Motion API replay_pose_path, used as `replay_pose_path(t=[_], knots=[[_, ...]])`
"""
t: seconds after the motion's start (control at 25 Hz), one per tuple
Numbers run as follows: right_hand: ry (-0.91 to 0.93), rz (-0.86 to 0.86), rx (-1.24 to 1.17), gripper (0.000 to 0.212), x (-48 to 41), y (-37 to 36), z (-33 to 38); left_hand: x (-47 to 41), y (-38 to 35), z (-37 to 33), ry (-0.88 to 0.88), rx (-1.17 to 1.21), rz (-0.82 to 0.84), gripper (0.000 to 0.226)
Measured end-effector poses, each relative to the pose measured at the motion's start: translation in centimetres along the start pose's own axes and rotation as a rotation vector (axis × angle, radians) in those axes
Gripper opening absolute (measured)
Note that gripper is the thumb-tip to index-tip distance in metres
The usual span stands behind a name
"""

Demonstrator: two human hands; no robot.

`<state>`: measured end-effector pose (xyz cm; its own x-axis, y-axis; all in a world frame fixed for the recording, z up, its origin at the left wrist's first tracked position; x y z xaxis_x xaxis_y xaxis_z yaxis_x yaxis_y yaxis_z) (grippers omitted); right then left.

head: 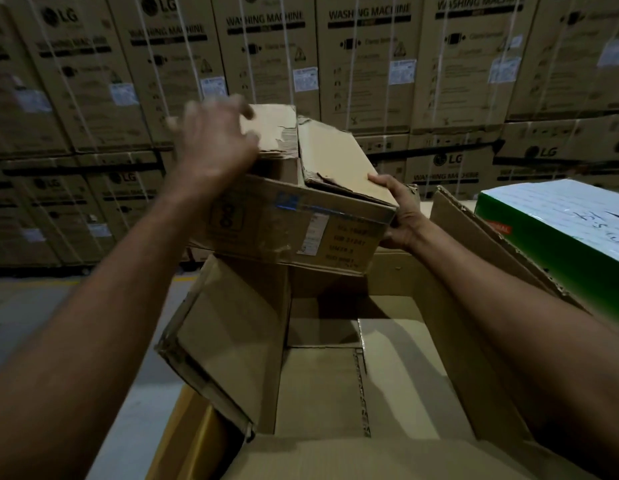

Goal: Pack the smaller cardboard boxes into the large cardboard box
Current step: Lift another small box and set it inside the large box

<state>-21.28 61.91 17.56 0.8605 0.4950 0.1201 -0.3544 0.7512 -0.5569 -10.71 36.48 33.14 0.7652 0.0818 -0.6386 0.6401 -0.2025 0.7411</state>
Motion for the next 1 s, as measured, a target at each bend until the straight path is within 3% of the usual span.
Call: replay_pose_path(t=[0.08,0.16,0.28,0.44,0.6,0.8,0.84,0.96,1.0], knots=[[0.033,-0.005,-0.021,0.062,0.8,0.3,0.0,-0.2,0.0,2.1,0.255,0.216,0.22,0.062],[0.062,0.011,-0.029,0.071,1.7,0.8,0.4,0.2,-0.3,2.2,0.327,0.445,0.32,0.071],[0.106,0.017,-0.024,0.068,3.6,1.6,1.5,0.7,-0.6,0.7,0.251,0.567,0.245,0.07],[0.218,-0.064,-0.106,0.065,6.6,4.4,3.1,2.3,-1.8,-2.5,0.1,0.565,0.12,0.058],[0.267,-0.076,-0.211,0.059,9.9,6.0,3.7,5.1,-3.1,-4.6,0.012,0.574,0.093,0.063],[0.232,-0.207,0.029,0.096,13.0,8.1,3.8,9.3,-5.3,-3.5,0.025,0.534,0.262,0.075],[0.176,-0.281,0.103,0.091,13.5,8.3,3.5,10.0,-5.6,-3.2,0.036,0.515,0.314,0.077],[0.084,-0.417,0.325,0.035,14.7,7.5,2.1,12.3,-6.4,-2.3,0.092,0.468,0.468,0.071],[0.061,-0.442,0.423,0.029,15.0,7.2,1.5,13.2,-6.7,-1.9,0.109,0.462,0.518,0.066]])
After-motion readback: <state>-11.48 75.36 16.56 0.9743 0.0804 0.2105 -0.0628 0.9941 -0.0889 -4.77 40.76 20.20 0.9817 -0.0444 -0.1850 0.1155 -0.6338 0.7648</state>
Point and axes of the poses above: each hand's wrist, its own x-axis away from the middle knuckle, its own y-axis out of the back of the hand, z = x × y, the point moved 3 cm from there along -x, towards the middle knuckle, and after that the axes turned 5 degrees about -y, right-handed, at the moved point
